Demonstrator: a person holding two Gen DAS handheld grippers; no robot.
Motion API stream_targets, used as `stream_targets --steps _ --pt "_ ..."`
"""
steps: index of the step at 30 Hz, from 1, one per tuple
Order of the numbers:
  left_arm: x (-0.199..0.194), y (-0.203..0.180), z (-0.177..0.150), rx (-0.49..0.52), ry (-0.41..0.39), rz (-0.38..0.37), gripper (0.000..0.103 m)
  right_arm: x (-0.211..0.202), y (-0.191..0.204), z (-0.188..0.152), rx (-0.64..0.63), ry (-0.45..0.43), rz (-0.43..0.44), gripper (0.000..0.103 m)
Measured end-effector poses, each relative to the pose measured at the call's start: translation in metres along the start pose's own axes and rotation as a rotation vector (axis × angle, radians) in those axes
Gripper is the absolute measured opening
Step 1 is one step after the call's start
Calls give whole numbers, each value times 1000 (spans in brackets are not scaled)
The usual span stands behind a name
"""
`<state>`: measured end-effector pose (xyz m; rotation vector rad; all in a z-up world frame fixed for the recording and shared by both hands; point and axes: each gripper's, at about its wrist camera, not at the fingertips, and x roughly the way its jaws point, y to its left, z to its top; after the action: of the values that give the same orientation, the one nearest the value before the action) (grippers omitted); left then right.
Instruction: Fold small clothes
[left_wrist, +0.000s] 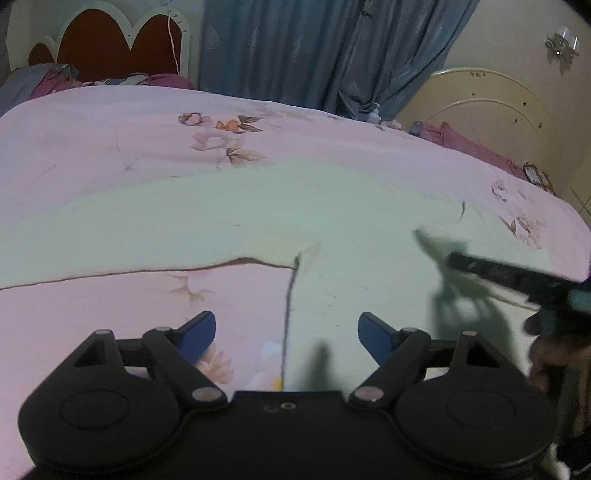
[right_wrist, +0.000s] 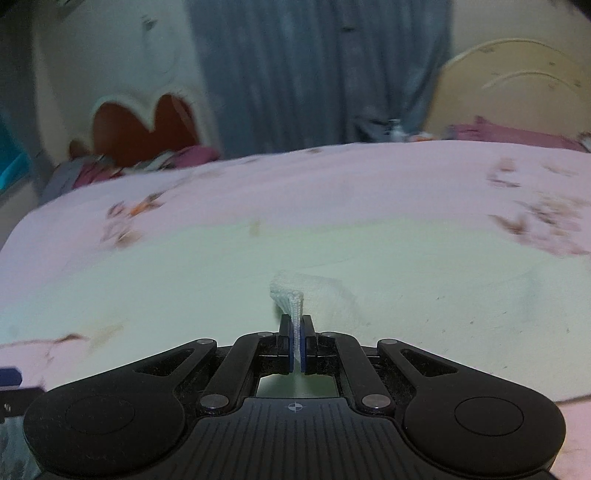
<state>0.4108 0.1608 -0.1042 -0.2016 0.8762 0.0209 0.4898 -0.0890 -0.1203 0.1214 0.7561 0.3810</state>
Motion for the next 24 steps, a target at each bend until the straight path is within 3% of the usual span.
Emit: stream_targets --steps 3,4,5,6,7,9,11,12,13,15,16,19,21,24 --pt "4 4 4 -9 -6 -27 86 18 17 -8 -48 59 11 3" --pt "6 3 6 -12 -8 -44 88 19 19 -8 -70 52 -5 14" --pt "8 0 8 -14 -14 -61 88 15 22 -10 -91 42 -20 29" --pt "12 -3 10 -16 -20 -75 89 9 23 -10 -97 25 -30 69" --pt "16 -9 13 -16 -20 -94 88 0 23 -14 -103 -10 -42 82" --pt "26 -20 19 -12 -20 -145 80 -13 17 -21 -113 -26 -59 82" --pt "43 -39 25 -2 1 -210 69 -26 -2 -27 -60 -22 -55 60" --pt "50 -46 27 -5 16 -237 63 -31 -13 -29 -22 -5 -63 38" --pt "61 -54 29 -18 36 -275 59 -36 -24 -32 16 7 -79 29" --pt "84 -69 31 -51 87 -331 43 -49 -48 -39 73 10 -118 28" --pt "94 -77 31 -61 102 -348 41 -54 -55 -41 87 12 -135 28" --pt "116 -92 33 -78 118 -356 23 -66 -77 -46 134 14 -197 28" --pt "125 -102 34 -71 110 -362 3 -71 -91 -49 174 21 -225 28" --pt "123 -111 38 -28 65 -351 3 -80 -109 -50 217 19 -242 28"
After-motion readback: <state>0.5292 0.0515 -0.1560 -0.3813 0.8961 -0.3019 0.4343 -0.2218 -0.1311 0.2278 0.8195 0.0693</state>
